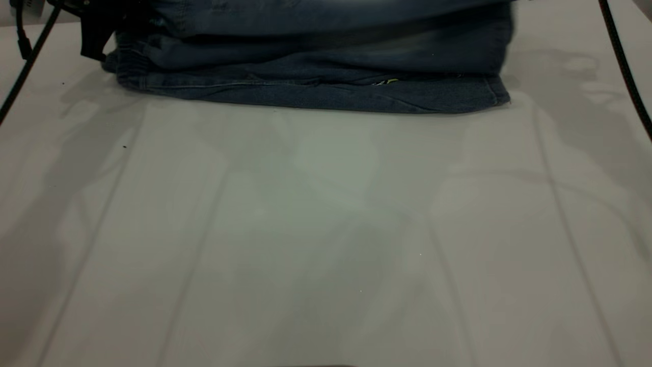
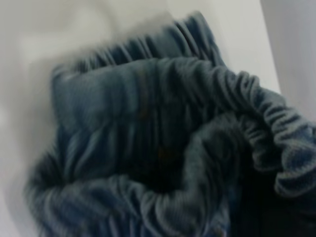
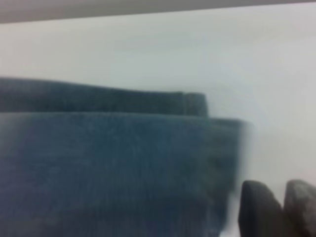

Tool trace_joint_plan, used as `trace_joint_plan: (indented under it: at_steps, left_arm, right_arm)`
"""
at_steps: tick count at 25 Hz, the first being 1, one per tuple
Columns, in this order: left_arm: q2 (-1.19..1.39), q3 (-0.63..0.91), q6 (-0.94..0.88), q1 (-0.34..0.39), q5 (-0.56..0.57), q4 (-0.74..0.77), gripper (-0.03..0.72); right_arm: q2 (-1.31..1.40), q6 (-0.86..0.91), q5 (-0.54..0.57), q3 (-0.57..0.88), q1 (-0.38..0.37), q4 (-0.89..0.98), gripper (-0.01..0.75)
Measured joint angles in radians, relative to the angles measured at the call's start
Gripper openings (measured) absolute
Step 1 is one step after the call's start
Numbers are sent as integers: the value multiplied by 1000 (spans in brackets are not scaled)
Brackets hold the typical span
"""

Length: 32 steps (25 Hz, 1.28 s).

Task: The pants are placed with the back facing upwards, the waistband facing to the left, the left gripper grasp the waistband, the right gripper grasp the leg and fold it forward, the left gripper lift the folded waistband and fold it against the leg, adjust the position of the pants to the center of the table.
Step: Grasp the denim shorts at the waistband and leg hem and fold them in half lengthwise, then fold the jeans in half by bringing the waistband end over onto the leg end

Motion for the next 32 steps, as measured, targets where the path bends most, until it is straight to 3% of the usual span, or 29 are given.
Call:
trace_joint_plan:
  at_steps: [3, 9, 13, 24, 28, 32]
  left_arm:
    - [7, -3, 27, 1, -12, 0, 164]
    - [8, -68, 150, 2, 4, 0, 365]
    - [8, -138, 270, 2, 65, 1, 454]
    - [8, -270, 520, 11, 349, 14, 478]
    - [8, -279, 589, 60, 510, 38, 478]
    - [8, -279, 594, 124, 661, 186, 478]
  right_arm:
    - [0, 0, -18, 0, -1, 1, 162]
    - [0, 0, -9, 0, -1, 1, 405]
    - [0, 1, 36, -20, -1, 1, 496]
    - [0, -7, 228, -150, -1, -8, 512]
    - [0, -35, 264, -152, -1, -8, 512]
    - [0, -75, 303, -154, -1, -8, 512]
